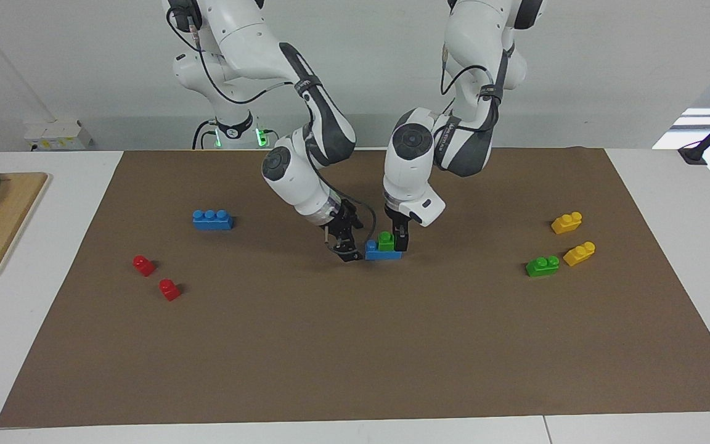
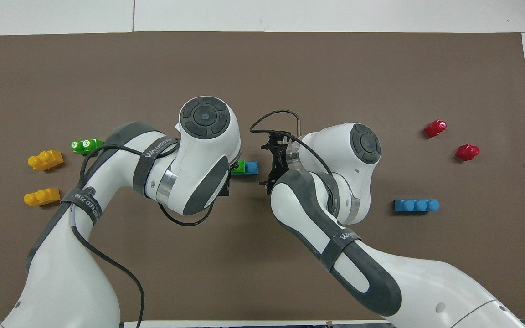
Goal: Remove green block with left arm and hold with right
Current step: 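Grasp the green half with the left gripper while the right gripper grasps blue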
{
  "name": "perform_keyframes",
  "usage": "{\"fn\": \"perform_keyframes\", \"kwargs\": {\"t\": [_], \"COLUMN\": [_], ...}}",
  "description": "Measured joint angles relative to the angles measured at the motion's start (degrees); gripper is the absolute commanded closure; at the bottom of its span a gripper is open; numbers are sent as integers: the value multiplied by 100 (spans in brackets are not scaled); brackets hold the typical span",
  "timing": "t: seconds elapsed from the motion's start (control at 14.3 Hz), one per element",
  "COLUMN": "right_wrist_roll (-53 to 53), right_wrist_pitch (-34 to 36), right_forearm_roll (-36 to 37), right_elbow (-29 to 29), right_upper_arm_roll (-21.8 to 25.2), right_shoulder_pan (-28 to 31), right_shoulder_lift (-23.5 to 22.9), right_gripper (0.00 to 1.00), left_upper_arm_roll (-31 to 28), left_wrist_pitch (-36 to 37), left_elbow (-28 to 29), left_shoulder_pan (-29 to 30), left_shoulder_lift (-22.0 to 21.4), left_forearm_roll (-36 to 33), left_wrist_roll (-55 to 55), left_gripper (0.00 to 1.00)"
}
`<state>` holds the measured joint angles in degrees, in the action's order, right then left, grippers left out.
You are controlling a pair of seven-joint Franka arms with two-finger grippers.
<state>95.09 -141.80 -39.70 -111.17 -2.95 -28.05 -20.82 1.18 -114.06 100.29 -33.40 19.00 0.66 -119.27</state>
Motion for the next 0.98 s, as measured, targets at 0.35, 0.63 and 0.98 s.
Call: {"fn": "perform_keyframes", "kwargs": {"t": [0.35, 0.63, 0.98], "right_wrist_roll": [0, 0, 0], "right_wrist_pitch": [-221, -407, -736], "right_forearm_roll": [0, -2, -3], "right_elbow": [0, 2, 2], "right_upper_arm_roll": [-1, 0, -2], "right_shoulder_pan": [-108, -199, -338], "right_shoulder_lift": [-116, -262, -457], "right_gripper": [0, 0, 0], "left_upper_arm_roll": [-53, -50, -37], "left_wrist_pitch": [-112, -364, -526], "left_elbow": [12, 156, 258], "left_shoulder_pan": [1, 0, -14], "left_shoulder_lift": [21, 53, 57], "left_forearm_roll": [0, 0, 0], "left_wrist_roll": [-339, -764, -821], "left_gripper": [0, 0, 0]}}
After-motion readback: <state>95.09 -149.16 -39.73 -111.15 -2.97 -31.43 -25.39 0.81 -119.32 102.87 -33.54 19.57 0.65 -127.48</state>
